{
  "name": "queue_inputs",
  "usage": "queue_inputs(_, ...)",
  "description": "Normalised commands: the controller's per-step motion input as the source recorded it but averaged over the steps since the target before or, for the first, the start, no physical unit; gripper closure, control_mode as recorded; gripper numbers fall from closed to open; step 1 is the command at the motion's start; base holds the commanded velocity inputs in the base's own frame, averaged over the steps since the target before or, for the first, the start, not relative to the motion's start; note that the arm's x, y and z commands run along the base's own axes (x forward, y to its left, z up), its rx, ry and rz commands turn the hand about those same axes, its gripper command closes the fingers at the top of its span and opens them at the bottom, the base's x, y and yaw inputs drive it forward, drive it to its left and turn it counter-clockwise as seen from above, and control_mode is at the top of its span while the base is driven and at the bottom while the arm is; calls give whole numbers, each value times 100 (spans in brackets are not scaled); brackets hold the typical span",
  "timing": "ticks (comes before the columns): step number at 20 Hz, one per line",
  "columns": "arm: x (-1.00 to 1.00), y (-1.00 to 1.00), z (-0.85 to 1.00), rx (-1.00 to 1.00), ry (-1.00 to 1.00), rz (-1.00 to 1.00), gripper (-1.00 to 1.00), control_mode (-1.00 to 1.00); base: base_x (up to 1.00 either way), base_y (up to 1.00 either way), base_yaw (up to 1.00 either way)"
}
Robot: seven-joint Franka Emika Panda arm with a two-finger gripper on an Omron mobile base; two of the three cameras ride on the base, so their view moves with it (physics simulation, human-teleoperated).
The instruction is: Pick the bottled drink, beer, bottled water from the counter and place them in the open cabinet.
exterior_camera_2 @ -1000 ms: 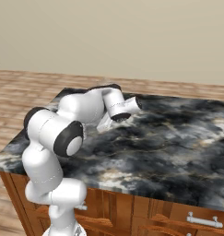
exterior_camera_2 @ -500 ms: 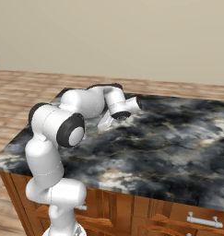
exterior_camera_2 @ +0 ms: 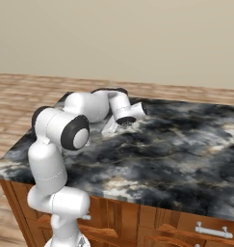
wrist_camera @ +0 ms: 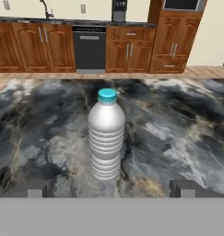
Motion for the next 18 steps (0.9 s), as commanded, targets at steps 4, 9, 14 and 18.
queue_inputs(4,-3,17,0,0,2,1,-100,-100,0,0,0)
queue_inputs(9,-10,19,0,0,0,1,-100,-100,0,0,0)
queue_inputs(14,-3,16,0,0,0,0,-100,-100,0,0,0)
queue_inputs(18,-9,16,0,0,2,0,-100,-100,0,0,0)
